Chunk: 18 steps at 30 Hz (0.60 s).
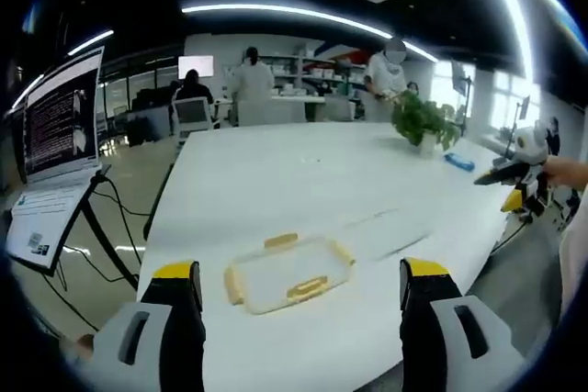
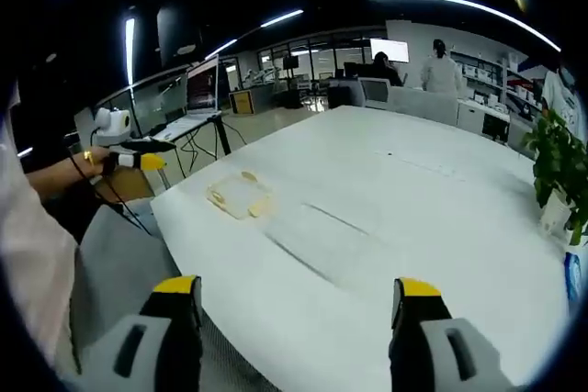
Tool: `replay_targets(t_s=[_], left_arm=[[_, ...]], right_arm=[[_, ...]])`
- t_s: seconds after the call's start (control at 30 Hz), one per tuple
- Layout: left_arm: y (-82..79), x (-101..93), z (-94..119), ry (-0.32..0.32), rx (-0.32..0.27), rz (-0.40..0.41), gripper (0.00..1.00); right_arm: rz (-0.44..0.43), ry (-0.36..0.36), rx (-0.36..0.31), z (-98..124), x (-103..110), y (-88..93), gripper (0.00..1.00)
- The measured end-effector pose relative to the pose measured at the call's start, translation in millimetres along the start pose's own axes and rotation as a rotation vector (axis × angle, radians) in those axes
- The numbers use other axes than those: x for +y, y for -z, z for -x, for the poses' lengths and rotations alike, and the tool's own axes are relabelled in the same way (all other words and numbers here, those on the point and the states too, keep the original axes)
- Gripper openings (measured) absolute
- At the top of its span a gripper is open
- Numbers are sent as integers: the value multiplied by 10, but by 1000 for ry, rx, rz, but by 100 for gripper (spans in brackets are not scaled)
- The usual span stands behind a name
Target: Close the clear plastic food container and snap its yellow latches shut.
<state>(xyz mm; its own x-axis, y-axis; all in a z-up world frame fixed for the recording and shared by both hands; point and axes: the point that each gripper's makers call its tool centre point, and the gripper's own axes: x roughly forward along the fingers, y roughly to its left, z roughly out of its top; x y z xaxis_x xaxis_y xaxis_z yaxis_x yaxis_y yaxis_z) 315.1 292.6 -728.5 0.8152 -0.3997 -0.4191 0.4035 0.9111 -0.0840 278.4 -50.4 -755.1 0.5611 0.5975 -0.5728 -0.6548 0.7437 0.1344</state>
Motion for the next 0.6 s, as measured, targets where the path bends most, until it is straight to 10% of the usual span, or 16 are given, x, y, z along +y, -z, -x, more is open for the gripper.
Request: replay_targets(t_s=[0.6], left_arm=[[-24, -82, -49, 38, -36, 85, 87]], right_arm=[[4, 3, 0, -94, 75, -38, 84]])
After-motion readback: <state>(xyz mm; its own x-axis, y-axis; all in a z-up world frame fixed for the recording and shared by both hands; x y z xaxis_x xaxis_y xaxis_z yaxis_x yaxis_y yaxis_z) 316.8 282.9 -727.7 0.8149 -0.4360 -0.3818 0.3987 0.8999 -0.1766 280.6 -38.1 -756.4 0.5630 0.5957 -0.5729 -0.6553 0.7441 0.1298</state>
